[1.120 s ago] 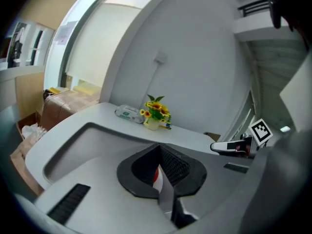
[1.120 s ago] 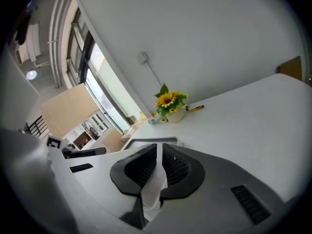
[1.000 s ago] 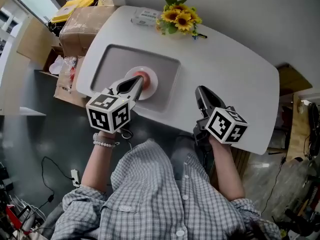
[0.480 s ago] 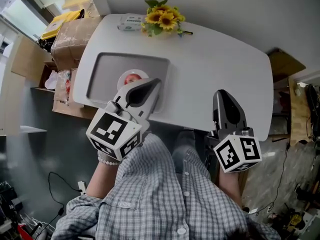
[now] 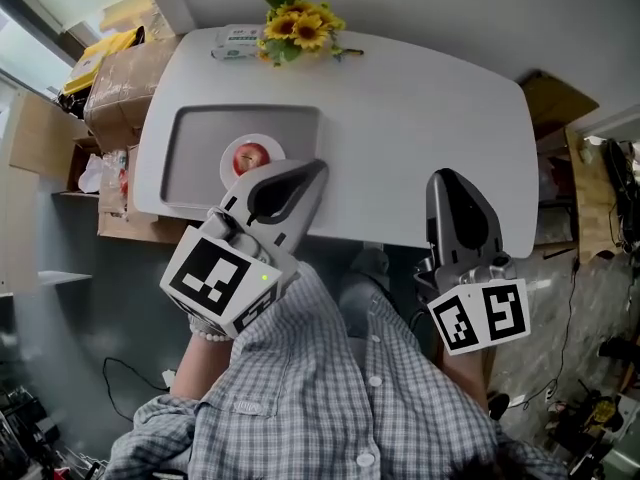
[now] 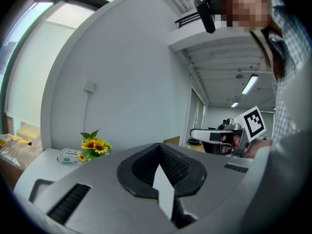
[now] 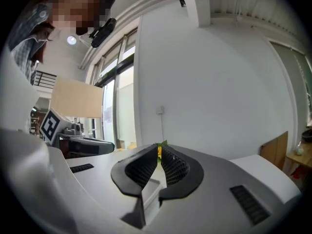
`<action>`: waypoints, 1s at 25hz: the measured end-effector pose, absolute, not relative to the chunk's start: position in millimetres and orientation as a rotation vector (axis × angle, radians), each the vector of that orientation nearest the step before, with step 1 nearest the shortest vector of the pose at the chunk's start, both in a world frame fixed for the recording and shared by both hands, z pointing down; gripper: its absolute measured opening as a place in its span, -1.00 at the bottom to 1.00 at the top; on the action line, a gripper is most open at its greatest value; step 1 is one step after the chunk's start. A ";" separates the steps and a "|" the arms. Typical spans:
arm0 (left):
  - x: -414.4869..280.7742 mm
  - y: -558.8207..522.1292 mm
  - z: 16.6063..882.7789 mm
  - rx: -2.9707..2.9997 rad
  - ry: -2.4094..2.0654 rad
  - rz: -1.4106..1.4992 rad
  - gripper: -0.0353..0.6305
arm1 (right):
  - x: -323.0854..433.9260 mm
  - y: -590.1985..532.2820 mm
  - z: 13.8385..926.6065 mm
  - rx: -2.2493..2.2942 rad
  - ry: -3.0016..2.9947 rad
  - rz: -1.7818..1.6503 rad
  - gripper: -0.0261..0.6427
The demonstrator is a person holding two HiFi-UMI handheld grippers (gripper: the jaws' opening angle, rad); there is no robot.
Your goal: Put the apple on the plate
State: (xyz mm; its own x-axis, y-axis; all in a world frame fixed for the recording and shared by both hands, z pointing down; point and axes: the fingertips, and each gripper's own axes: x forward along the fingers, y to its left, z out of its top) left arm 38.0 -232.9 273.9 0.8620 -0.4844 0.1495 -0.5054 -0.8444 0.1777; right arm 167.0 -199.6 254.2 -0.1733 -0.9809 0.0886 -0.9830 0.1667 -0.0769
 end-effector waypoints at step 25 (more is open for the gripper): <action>43.1 -219.2 264.4 2.857 -0.713 0.126 -0.87 | 169.3 -195.0 248.4 2.047 -2.422 0.244 -0.83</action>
